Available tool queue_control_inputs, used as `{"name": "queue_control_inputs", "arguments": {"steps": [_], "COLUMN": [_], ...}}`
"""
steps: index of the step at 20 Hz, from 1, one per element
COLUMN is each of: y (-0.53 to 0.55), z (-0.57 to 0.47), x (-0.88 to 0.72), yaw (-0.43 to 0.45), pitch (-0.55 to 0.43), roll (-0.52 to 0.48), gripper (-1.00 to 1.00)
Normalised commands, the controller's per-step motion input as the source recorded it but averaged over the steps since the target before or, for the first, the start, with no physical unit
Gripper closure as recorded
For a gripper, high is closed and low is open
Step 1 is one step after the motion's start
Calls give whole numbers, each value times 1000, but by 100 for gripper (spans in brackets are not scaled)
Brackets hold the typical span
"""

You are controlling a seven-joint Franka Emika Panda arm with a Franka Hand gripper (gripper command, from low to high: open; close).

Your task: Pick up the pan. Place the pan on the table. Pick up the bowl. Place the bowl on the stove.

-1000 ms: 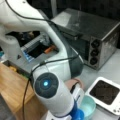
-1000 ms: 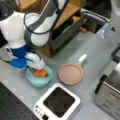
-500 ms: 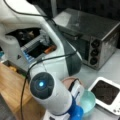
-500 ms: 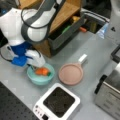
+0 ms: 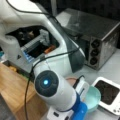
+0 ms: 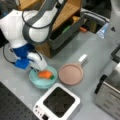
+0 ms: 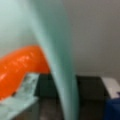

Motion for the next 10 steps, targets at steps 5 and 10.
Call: {"name": "queue_control_inputs", "arguments": {"steps": [5, 10], "y": [281, 219], "z": [41, -36], "x": [100, 47], "yaw": [-246, -219], "pitch": [-1, -41], "roll": [57, -25], "gripper": [100, 100]}}
